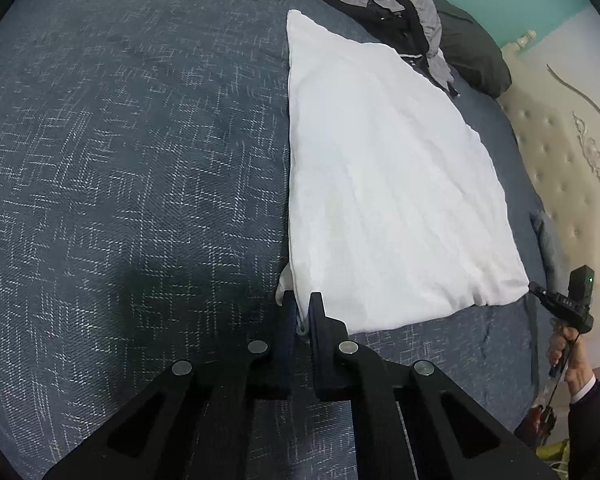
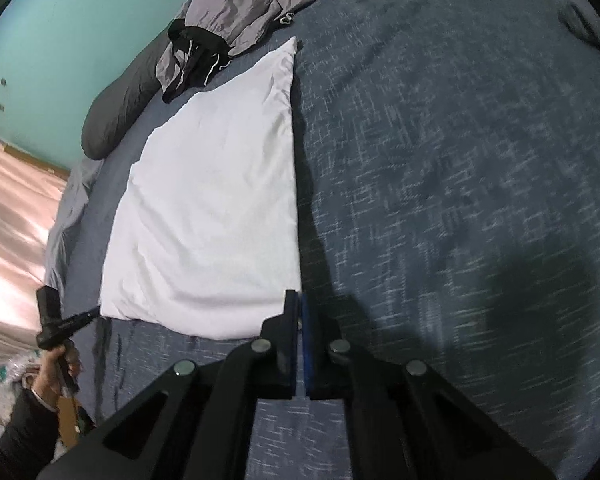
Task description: Fold clothes
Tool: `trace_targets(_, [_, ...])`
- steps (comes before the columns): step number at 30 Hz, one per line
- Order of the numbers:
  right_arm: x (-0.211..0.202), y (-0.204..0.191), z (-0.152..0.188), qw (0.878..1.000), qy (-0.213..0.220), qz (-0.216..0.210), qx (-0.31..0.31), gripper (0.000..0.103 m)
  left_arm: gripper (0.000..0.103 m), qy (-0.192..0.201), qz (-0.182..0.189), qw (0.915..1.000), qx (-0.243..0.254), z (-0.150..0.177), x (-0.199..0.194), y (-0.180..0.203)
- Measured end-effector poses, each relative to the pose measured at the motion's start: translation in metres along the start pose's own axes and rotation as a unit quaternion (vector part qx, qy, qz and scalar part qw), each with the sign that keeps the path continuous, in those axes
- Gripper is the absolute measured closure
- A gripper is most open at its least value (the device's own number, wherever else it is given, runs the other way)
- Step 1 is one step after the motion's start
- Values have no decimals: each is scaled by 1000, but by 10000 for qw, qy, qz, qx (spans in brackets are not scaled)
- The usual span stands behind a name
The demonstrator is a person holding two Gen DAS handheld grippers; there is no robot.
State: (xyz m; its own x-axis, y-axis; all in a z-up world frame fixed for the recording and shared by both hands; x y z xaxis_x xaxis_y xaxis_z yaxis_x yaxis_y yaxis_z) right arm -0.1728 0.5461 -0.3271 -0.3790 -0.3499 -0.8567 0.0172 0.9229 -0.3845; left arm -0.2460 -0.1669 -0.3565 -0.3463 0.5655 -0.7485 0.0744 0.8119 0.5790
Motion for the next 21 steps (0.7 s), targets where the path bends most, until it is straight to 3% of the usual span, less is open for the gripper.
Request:
trace_targets(5, [-6,-4,-4,9988,-46,222,-444,102,98,-31,-85,10000,19,1,-6,-3])
trace_targets(11, [15,-7,7,9948,-486,430,-785,102,98,-22,-111,9999,-23,6,-11,-5])
trace_targets(21, [4,9,2,9975,-288,322,-557,102,98,-18,-172,9998,76,9,-15,-8])
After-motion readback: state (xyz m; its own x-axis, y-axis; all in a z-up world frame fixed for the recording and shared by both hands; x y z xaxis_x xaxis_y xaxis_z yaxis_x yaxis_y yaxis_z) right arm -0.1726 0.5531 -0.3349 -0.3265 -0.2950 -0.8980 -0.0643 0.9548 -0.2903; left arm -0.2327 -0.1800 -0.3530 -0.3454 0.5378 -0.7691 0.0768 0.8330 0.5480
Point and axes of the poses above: each gripper's, at about its wrist camera, not at the fingertips, and x roughly the way its jaws point, y to its right, z to its underside, the point moved 3 cm from there along x, roughly the way its jaws point, and after that the axes turned 9 degrees about z, right-handed, at the moved point
